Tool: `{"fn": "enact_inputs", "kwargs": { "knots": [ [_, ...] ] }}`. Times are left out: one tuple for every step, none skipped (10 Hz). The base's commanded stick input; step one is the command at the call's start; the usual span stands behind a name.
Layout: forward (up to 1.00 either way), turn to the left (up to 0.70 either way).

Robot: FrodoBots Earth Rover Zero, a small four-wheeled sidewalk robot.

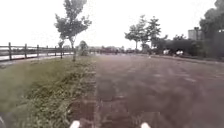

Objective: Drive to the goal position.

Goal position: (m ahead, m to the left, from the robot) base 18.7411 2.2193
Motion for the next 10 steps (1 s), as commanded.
{"fn": "enact_inputs", "kwargs": {
  "knots": [
    [0.70, 0.00],
    [0.70, 0.00],
    [0.70, 0.00],
    [0.70, 0.00],
    [0.70, 0.00],
    [0.70, 0.00],
    [0.70, 0.00],
    [0.70, 0.00],
    [0.70, 0.00],
    [0.70, 0.00]
  ]
}}
